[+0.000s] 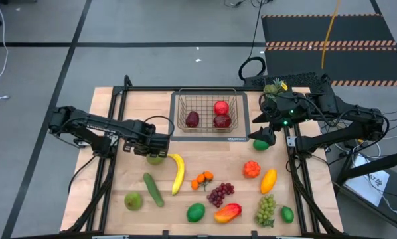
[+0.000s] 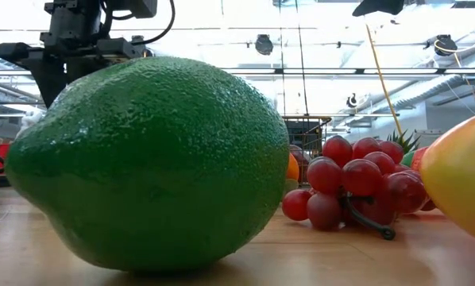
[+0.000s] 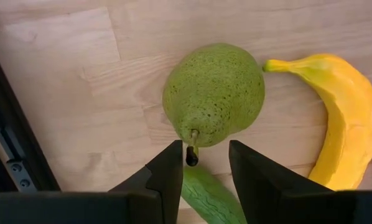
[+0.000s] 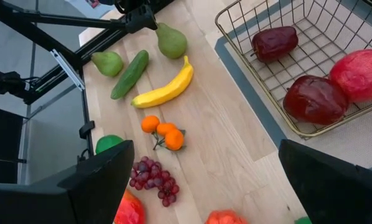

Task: Build produce basket
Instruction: Put the top green pear into the brown wire basket

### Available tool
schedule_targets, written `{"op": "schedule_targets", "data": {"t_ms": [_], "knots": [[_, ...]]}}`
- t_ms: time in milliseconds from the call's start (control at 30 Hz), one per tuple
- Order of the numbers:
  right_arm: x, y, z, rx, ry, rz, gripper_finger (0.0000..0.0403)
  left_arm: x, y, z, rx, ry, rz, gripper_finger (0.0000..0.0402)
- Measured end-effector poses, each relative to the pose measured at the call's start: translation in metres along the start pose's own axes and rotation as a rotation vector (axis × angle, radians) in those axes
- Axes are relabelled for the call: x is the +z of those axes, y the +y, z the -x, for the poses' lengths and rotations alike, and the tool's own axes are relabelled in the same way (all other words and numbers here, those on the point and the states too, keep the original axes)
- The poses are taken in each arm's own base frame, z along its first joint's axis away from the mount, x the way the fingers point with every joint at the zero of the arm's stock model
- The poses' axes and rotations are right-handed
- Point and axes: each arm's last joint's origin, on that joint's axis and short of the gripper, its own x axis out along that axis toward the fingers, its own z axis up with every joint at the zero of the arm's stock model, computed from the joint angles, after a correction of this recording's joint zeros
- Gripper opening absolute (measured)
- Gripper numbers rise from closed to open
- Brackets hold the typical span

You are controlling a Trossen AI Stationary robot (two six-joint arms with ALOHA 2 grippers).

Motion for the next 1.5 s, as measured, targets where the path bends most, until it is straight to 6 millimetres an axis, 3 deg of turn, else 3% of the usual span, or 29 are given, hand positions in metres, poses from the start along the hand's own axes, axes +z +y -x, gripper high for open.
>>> {"op": "schedule_targets", "data": {"t_ms": [400, 700, 933, 1133, 1500], "knots": [[0.0, 0.0, 0.0, 0.001, 0.0, 0.0, 0.0395, 0.0, 0.0, 0.0, 0.002, -0.013, -0.033, 0.0019], [0.0, 0.0, 0.0, -0.002, -0.001, -0.011, 0.0395, 0.0, 0.0, 0.0, 0.0, -0.014, -0.069, 0.0019], [0.001, -0.001, 0.0, -0.045, -0.028, -0.044, 0.0395, -0.001, -0.006, 0.013, -0.048, -0.022, -0.167, 0.001], [0.002, -0.003, 0.0, -0.091, -0.058, -0.072, 0.0395, -0.002, -0.015, 0.041, -0.135, -0.043, -0.287, 0.0008], [0.003, -0.006, 0.001, -0.196, -0.131, -0.112, 0.0395, 0.007, -0.016, 0.133, -0.304, -0.226, -0.497, 0.0008]]}}
